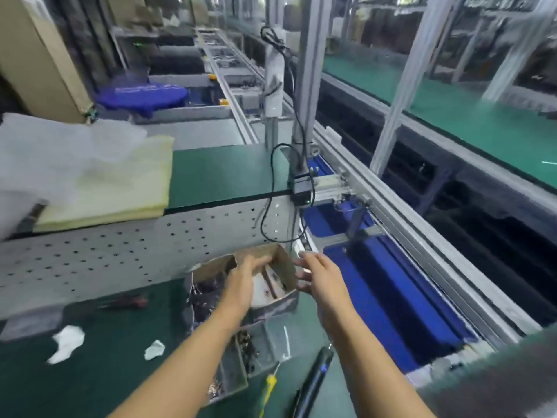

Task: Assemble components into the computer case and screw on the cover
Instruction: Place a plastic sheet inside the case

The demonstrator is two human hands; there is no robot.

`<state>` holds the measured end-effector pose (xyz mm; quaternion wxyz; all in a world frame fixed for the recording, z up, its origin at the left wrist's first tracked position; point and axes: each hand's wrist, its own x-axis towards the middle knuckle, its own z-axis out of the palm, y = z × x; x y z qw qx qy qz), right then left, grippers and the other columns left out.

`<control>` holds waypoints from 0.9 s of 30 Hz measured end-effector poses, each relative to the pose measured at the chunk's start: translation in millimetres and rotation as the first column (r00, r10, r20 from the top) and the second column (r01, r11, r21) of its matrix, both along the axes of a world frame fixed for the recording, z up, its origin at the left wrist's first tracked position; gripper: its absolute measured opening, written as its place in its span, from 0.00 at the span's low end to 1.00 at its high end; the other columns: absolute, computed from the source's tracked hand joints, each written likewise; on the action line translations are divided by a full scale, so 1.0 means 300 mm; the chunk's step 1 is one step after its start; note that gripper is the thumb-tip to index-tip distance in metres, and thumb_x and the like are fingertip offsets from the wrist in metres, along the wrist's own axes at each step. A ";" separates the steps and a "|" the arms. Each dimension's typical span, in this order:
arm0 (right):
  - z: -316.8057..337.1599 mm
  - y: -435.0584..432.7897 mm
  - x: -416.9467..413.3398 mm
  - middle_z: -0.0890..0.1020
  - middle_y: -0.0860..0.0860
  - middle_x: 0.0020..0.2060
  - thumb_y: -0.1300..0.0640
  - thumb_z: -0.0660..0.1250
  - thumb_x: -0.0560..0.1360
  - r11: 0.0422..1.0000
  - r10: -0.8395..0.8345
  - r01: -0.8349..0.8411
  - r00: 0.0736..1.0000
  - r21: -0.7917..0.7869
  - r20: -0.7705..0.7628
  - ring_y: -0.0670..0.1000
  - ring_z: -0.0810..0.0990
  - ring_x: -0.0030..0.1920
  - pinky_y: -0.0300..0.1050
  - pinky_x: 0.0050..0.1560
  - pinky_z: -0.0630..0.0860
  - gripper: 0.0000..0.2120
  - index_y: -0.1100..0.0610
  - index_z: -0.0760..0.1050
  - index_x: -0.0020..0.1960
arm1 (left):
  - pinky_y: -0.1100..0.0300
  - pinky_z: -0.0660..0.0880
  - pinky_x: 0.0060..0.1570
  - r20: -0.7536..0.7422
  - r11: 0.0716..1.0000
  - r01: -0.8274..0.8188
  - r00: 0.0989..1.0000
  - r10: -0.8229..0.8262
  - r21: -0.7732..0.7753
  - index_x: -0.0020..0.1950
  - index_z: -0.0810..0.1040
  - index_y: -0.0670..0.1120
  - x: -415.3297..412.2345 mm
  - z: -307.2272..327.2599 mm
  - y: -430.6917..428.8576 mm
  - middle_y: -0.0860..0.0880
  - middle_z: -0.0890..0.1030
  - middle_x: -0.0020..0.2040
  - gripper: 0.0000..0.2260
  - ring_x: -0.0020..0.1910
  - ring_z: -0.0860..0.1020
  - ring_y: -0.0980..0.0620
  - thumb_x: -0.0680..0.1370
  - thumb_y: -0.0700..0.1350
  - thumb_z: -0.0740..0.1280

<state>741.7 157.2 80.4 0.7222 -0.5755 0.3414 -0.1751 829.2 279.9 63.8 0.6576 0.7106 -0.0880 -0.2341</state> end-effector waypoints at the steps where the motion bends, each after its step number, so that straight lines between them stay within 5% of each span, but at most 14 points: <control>1: -0.012 0.032 0.041 0.84 0.52 0.45 0.56 0.63 0.84 1.000 0.023 -0.023 1.000 0.011 -0.006 0.46 0.77 0.36 0.39 0.35 0.74 0.08 0.56 0.79 0.51 | 0.69 0.72 0.53 -0.001 0.999 -0.042 0.999 0.042 0.022 0.55 0.84 0.47 0.029 -0.015 0.044 0.51 0.83 0.55 0.18 0.54 0.79 0.55 0.84 0.44 0.54; 5: -0.028 0.149 0.194 0.83 0.56 0.46 0.58 0.63 0.84 0.992 0.118 -0.117 0.993 0.053 -0.021 0.48 0.77 0.36 0.39 0.34 0.74 0.07 0.60 0.78 0.57 | 0.73 0.72 0.47 0.041 0.975 -0.207 0.978 0.204 0.080 0.59 0.83 0.48 0.157 -0.028 0.191 0.52 0.82 0.57 0.13 0.47 0.80 0.65 0.83 0.44 0.58; 9: -0.014 0.253 0.321 0.83 0.58 0.46 0.62 0.62 0.84 0.969 0.221 -0.222 0.975 0.109 0.017 0.52 0.78 0.37 0.42 0.34 0.73 0.06 0.62 0.77 0.57 | 0.55 0.73 0.56 -0.021 0.958 -0.278 0.960 0.280 0.071 0.54 0.80 0.48 0.262 -0.009 0.272 0.49 0.82 0.57 0.11 0.57 0.79 0.52 0.83 0.42 0.58; 14: 0.012 0.362 0.472 0.86 0.56 0.48 0.59 0.61 0.85 0.929 0.363 -0.360 0.931 0.090 -0.025 0.49 0.77 0.35 0.38 0.28 0.71 0.08 0.59 0.76 0.60 | 0.48 0.76 0.60 -0.015 0.907 -0.415 0.909 0.417 0.068 0.52 0.77 0.51 0.359 -0.004 0.362 0.50 0.82 0.54 0.06 0.54 0.80 0.50 0.83 0.43 0.61; 17: 0.023 0.409 0.550 0.86 0.54 0.51 0.59 0.60 0.85 0.902 0.428 -0.426 0.903 0.071 -0.023 0.49 0.80 0.40 0.42 0.37 0.76 0.08 0.55 0.76 0.60 | 0.56 0.75 0.48 0.125 0.818 -0.559 0.828 0.546 0.135 0.56 0.73 0.53 0.463 0.023 0.443 0.51 0.79 0.56 0.05 0.50 0.77 0.55 0.81 0.46 0.63; 20: 0.024 0.454 0.619 0.86 0.53 0.51 0.58 0.59 0.85 0.882 0.471 -0.469 0.882 0.051 -0.022 0.50 0.80 0.43 0.43 0.42 0.78 0.08 0.55 0.76 0.60 | 0.60 0.72 0.43 0.139 0.714 -0.699 0.711 0.689 0.041 0.62 0.69 0.49 0.593 0.080 0.518 0.49 0.76 0.59 0.12 0.49 0.76 0.55 0.80 0.47 0.65; 24: 0.024 0.497 0.703 0.86 0.52 0.49 0.59 0.60 0.85 0.862 0.504 -0.503 0.863 0.057 -0.005 0.49 0.80 0.42 0.43 0.42 0.78 0.07 0.55 0.75 0.60 | 0.45 0.78 0.56 -0.021 0.561 -0.817 0.569 0.822 -0.135 0.74 0.60 0.47 0.772 0.150 0.607 0.41 0.73 0.62 0.29 0.57 0.76 0.42 0.78 0.50 0.69; 27: 0.024 0.508 0.745 0.87 0.52 0.49 0.58 0.60 0.85 0.856 0.515 -0.515 0.857 0.054 0.008 0.48 0.80 0.41 0.42 0.41 0.78 0.07 0.55 0.75 0.60 | 0.57 0.79 0.38 -0.135 0.496 -0.852 0.518 0.845 -0.164 0.75 0.61 0.50 0.892 0.184 0.663 0.49 0.74 0.52 0.29 0.43 0.75 0.50 0.77 0.51 0.70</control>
